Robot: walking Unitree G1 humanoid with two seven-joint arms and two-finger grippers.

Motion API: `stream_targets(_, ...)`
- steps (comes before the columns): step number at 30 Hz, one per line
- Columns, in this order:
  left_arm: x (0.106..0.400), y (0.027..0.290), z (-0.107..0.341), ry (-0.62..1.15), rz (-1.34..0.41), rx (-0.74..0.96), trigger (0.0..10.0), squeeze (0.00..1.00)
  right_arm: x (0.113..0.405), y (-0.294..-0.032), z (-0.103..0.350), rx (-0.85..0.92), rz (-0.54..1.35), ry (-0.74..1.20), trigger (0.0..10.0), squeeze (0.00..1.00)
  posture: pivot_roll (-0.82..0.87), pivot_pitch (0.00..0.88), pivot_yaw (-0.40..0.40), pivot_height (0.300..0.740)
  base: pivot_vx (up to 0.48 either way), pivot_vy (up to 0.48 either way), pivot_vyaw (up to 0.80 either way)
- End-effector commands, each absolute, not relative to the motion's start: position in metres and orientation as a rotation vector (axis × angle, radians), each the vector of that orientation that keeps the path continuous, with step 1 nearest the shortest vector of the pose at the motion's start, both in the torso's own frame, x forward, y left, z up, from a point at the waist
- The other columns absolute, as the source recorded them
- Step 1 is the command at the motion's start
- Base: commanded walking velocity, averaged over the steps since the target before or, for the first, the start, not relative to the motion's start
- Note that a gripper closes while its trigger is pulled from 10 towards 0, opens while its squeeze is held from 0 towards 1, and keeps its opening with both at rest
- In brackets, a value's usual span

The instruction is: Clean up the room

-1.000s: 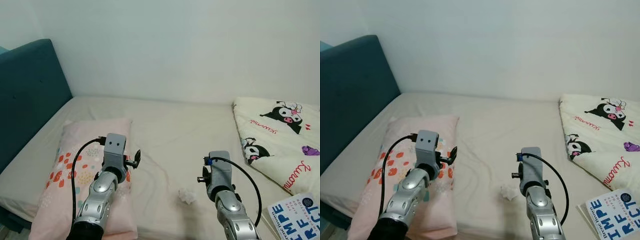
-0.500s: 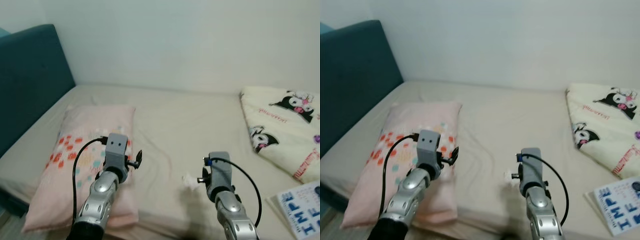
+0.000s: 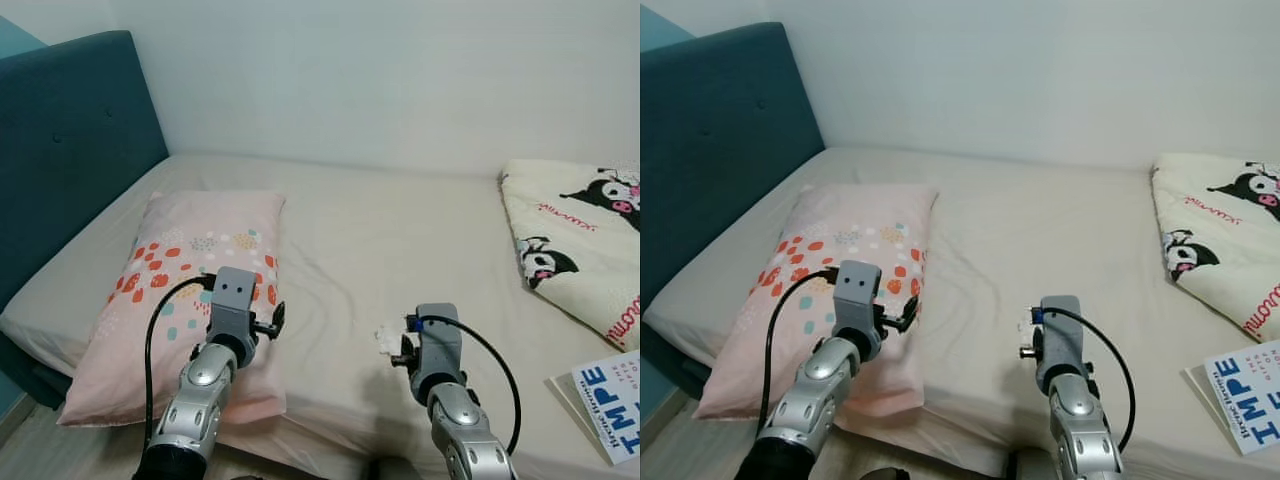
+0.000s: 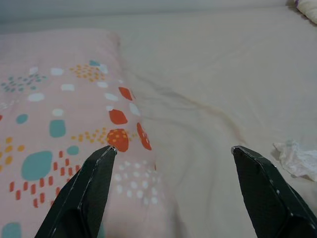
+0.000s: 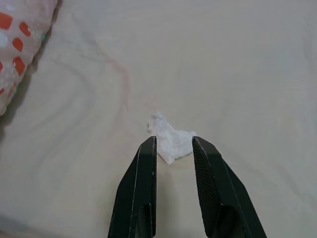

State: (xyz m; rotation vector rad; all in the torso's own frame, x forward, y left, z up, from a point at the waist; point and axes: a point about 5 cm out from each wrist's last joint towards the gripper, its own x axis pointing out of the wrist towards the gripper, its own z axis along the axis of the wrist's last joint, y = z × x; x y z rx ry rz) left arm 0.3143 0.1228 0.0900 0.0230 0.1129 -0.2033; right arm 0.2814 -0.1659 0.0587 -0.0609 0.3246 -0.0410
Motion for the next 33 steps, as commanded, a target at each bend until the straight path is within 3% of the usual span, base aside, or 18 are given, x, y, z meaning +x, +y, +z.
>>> stream_targets(1,0.3131,0.127,0.0884,0.126,-0.203,0.039,10.0,0.0,0.2798,-0.1637,0.0575,-0.04,-0.039,0.335,10.0,0.0,-0.03,0.021,0.027,0.623,0.0,0.0,0.0)
stream_targets(19,0.3135,0.1262,0.0888,0.126,-0.217,0.043,10.0,0.0,0.2811,-0.1623,0.0591,-0.032,-0.03,0.325,10.0,0.0,-0.03,0.014,0.028,0.673,0.0,0.0,0.0)
stream_targets(33,0.3121,0.129,0.0877,0.124,-0.191,0.047,10.0,0.0,0.2827,-0.1599,0.062,-0.03,-0.008,0.308,10.0,0.0,-0.03,0.0,0.026,0.738,0.0,0.0,0.0)
